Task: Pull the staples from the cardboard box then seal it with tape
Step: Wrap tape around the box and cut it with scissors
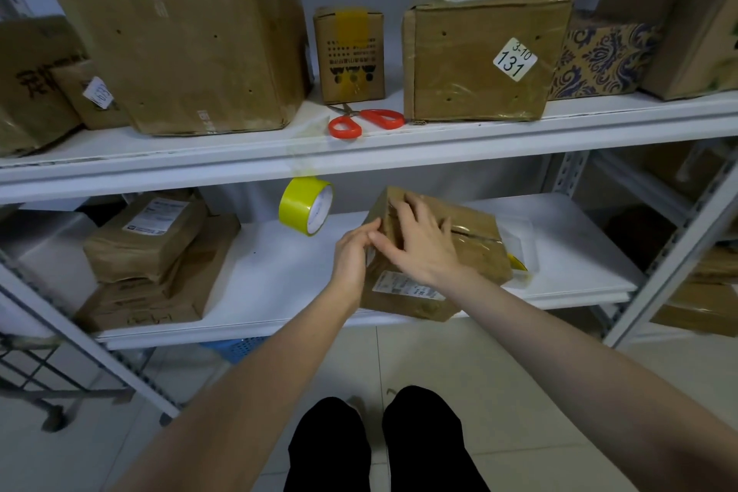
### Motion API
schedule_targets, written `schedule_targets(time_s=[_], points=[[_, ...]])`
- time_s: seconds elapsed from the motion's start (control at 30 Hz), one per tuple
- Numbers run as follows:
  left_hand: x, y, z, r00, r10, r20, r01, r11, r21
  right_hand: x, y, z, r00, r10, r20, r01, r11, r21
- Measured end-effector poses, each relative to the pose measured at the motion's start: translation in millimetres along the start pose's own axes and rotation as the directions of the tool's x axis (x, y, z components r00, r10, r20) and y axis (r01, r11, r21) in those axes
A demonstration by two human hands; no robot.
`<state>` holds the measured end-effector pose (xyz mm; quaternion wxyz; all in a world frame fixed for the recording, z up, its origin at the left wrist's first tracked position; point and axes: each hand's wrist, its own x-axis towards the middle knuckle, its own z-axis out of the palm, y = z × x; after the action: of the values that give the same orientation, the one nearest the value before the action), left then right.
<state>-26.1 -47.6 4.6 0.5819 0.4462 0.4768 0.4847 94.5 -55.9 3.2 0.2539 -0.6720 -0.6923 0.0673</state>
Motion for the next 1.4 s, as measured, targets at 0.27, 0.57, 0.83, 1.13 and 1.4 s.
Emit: schedule_targets(time_s=[0.27,0.57,0.83,1.13,1.4], points=[[9.8,-14.7,-24.0,0.983,-0.081,-0.164,0.143,0.901,0.409,-11.2,21.8,-10.3,0.979,-0.193,0.062,0.191,0.981,0.030],[9.3,-46.3,-37.9,0.883,-0.434,-0.180,0.468,0.847,0.252,-22.3,49.5,-28.1,0.983,-0.179,-0.034,0.180,0.932,0.315],[7.5,-27.8,-63.4,0.916,-0.056,-0.398,0.188,0.935,0.300,-19.0,41.4,-11.1,1.000,-0.018,-0.011,0.021,0.735,0.677],[4.7,-10.5,-64.8,0.934,0.137,-0.330,0.033,0.886,0.462,-25.8,47.8,14.2,0.956,0.288,0.061,-0.231,0.607,0.760],[3.7,-7.4,-65.7,0.951,0.058,-0.303,0.114,0.846,0.520,-5.8,33.3,24.2,0.913,0.405,0.053,-0.339,0.679,0.651]])
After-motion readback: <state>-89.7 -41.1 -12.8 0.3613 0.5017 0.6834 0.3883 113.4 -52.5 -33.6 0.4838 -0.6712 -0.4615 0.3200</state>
